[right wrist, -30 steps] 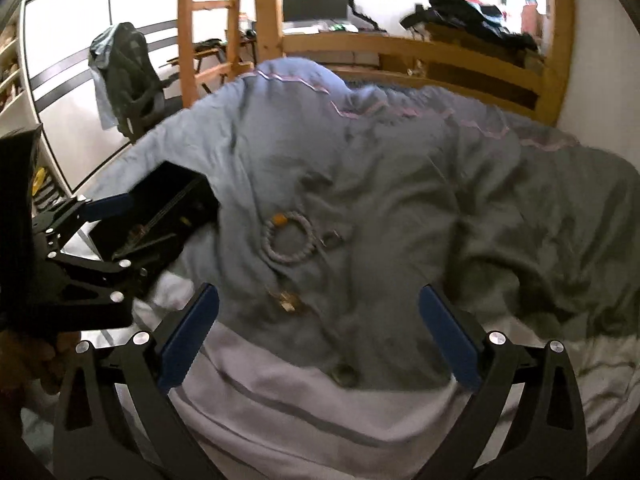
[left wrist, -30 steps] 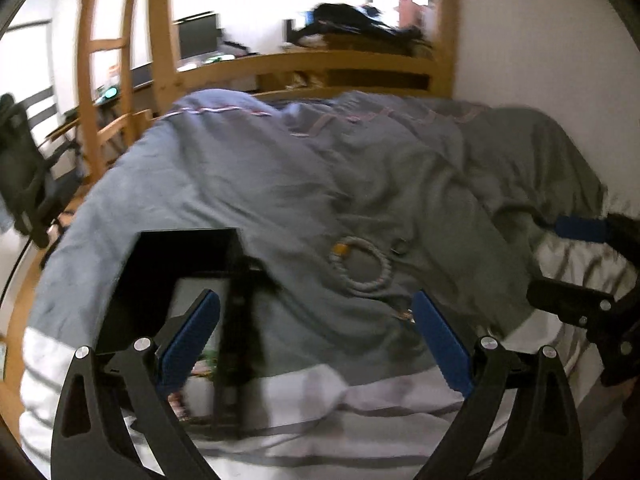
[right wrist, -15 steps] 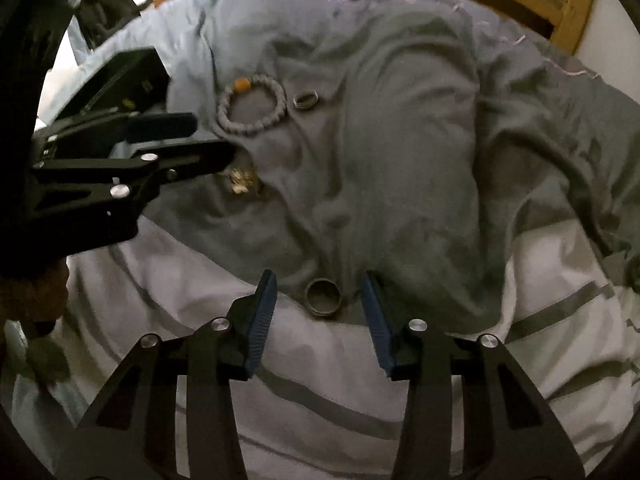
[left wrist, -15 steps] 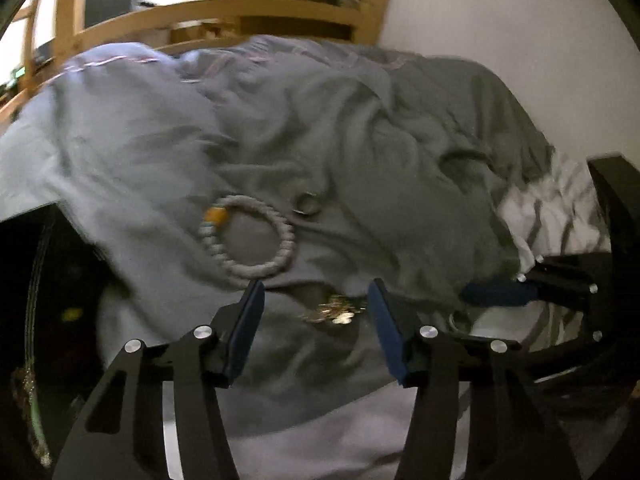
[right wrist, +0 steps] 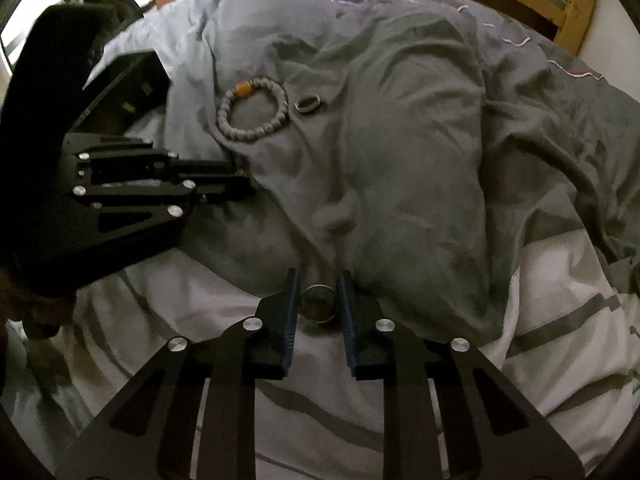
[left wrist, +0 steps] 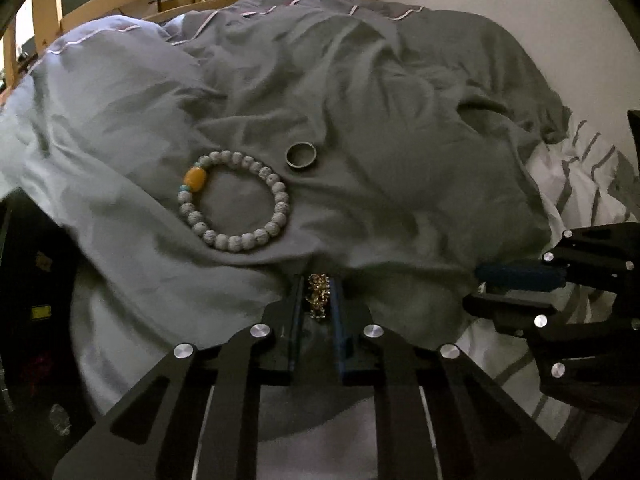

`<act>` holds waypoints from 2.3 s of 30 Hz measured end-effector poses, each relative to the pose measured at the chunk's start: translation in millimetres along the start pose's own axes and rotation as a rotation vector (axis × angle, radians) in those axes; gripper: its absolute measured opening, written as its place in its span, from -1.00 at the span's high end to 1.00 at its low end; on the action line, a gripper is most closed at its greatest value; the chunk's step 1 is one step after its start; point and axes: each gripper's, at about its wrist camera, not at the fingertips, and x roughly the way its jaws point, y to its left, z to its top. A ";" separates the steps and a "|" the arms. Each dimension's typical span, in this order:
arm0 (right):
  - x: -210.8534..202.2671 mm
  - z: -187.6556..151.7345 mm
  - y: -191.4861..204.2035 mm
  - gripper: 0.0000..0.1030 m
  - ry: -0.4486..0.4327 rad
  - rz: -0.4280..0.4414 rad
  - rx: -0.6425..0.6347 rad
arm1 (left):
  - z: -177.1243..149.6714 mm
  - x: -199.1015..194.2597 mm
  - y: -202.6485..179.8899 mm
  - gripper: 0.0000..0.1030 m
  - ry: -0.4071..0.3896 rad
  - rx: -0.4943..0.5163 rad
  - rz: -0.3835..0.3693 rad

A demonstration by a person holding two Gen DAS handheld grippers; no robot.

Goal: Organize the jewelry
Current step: 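Lift the gold piece with the left tool while the right tool lifts the dark ring, then carry the gold piece with the left tool while the right tool carries the ring over the black box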

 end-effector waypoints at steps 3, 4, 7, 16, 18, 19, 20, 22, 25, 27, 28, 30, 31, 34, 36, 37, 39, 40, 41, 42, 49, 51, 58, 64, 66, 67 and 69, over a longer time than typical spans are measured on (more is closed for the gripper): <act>-13.5 4.8 0.6 0.60 -0.066 0.029 0.001 | 2.0 -14.3 0.0 0.76 -0.018 -0.004 0.007; -17.8 6.4 1.1 0.60 -0.085 0.029 0.000 | 3.0 -19.6 0.1 0.76 -0.029 -0.006 0.009; -24.9 8.3 1.0 0.60 -0.126 0.031 0.003 | 5.1 -34.7 6.3 0.76 -0.060 -0.025 0.005; -25.9 11.6 1.1 0.60 -0.154 0.021 0.000 | 12.5 -51.8 9.7 0.76 -0.104 -0.042 0.015; -26.7 12.4 1.8 0.60 -0.159 0.023 -0.008 | 15.0 -55.2 9.1 0.76 -0.102 -0.046 0.029; -28.4 12.8 2.3 0.60 -0.168 0.024 -0.010 | 17.2 -56.9 10.1 0.76 -0.103 -0.050 0.035; -29.4 13.5 2.6 0.60 -0.173 0.029 -0.012 | 18.6 -60.6 11.2 0.76 -0.109 -0.059 0.038; -33.2 14.3 3.7 0.60 -0.191 0.033 -0.016 | 19.7 -67.4 13.5 0.76 -0.120 -0.071 0.039; -37.2 15.4 6.1 0.60 -0.208 0.040 -0.023 | 21.0 -77.7 17.0 0.77 -0.138 -0.085 0.052; -38.3 15.9 7.8 0.60 -0.211 0.046 -0.027 | 21.6 -84.0 19.3 0.77 -0.148 -0.094 0.061; -38.4 16.3 8.6 0.60 -0.212 0.046 -0.028 | 21.8 -86.6 20.2 0.77 -0.152 -0.098 0.066; -39.5 17.3 10.4 0.60 -0.215 0.049 -0.029 | 20.8 -93.1 21.9 0.76 -0.158 -0.106 0.075; -39.8 17.6 11.2 0.60 -0.217 0.052 -0.031 | 19.9 -95.5 22.7 0.76 -0.161 -0.109 0.081; -41.6 18.8 16.1 0.60 -0.224 0.049 -0.045 | 17.0 -103.9 25.7 0.76 -0.166 -0.121 0.096; -41.8 19.8 19.4 0.60 -0.223 0.046 -0.062 | 14.9 -110.4 28.1 0.76 -0.172 -0.126 0.107; -42.6 20.1 21.4 0.60 -0.224 0.040 -0.072 | 13.9 -113.3 28.9 0.76 -0.174 -0.128 0.113; -44.4 22.0 24.4 0.60 -0.230 0.039 -0.082 | 10.8 -119.6 31.2 0.77 -0.177 -0.133 0.120; -45.2 22.6 25.5 0.60 -0.233 0.037 -0.085 | 9.2 -122.3 32.2 0.77 -0.178 -0.133 0.128; -46.2 23.7 27.5 0.60 -0.238 0.033 -0.091 | 7.0 -125.4 33.4 0.76 -0.177 -0.134 0.137; -47.0 24.8 29.2 0.60 -0.240 0.035 -0.097 | 4.5 -128.7 34.6 0.76 -0.176 -0.134 0.147; -51.7 33.1 51.7 0.60 -0.250 0.043 -0.152 | -8.1 -146.1 42.4 0.76 -0.180 -0.130 0.195; -53.7 37.9 62.8 0.60 -0.263 0.060 -0.172 | -10.1 -148.1 46.9 0.76 -0.181 -0.136 0.210; -57.2 55.9 99.3 0.60 -0.304 0.102 -0.229 | -22.1 -161.3 72.2 0.76 -0.176 -0.189 0.260; -54.1 67.1 119.2 0.60 -0.315 0.133 -0.243 | -28.8 -170.3 94.9 0.76 -0.185 -0.239 0.286; -55.5 71.0 127.3 0.60 -0.327 0.143 -0.253 | -31.3 -172.8 104.5 0.76 -0.185 -0.261 0.288; -55.5 72.3 129.6 0.60 -0.330 0.148 -0.256 | -32.1 -173.2 106.9 0.76 -0.186 -0.265 0.290; -56.0 76.2 136.9 0.60 -0.337 0.157 -0.264 | -34.5 -175.1 113.2 0.76 -0.185 -0.277 0.300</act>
